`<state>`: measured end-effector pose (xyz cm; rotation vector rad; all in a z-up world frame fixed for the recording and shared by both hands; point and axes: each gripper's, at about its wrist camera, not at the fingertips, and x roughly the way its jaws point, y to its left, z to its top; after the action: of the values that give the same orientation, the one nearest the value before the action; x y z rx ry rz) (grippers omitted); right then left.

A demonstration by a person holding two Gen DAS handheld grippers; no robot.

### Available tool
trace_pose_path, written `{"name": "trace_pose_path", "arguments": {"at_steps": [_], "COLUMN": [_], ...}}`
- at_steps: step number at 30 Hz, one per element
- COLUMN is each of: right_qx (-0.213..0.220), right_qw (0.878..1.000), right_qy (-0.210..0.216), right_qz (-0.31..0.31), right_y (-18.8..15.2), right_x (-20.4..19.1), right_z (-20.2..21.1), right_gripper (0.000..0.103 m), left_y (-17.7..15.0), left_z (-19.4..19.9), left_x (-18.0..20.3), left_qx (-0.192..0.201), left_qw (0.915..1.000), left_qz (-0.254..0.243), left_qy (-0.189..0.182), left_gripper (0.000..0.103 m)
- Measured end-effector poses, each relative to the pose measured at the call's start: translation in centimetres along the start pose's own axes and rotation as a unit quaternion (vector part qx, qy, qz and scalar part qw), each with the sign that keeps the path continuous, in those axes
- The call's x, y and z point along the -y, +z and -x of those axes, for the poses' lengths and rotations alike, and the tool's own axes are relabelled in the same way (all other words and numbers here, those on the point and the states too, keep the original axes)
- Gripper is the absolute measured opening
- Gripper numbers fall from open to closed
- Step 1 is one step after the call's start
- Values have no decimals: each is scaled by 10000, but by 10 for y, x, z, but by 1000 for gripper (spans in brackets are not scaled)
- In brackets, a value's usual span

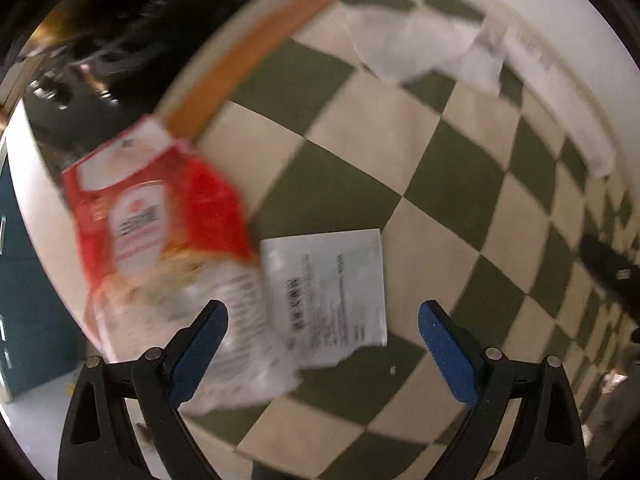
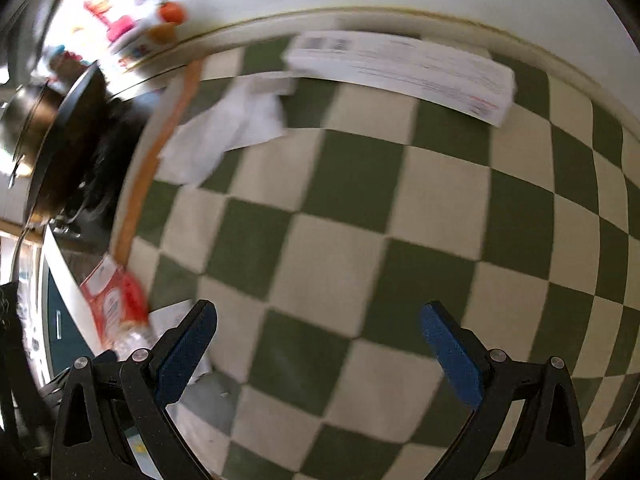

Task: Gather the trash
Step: 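Grasp a small white paper with the left tool while the right tool grasps the white tissue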

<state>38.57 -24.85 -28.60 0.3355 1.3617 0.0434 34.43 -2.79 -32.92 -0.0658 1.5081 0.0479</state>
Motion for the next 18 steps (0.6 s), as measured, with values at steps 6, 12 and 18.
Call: {"name": "trace_pose_path", "arguments": {"at_steps": [6, 12, 18], "right_qx": [17, -67, 40], "right_qw": [9999, 9995, 9989], "right_qy": [87, 246, 449], "right_qz": [-62, -202, -135], "right_y": [20, 34, 57], "right_x": [9, 11, -1], "right_z": [-11, -27, -29], "right_gripper": [103, 103, 103], "left_y": [8, 21, 49], "left_z": [-17, -9, 28], "left_x": [16, 15, 5], "left_qx": [70, 41, 465], "left_qw": [9998, 10000, 9980], "left_qz": [-137, 58, 380], "left_qy": [124, -4, -209], "left_gripper": [58, 1, 1]}}
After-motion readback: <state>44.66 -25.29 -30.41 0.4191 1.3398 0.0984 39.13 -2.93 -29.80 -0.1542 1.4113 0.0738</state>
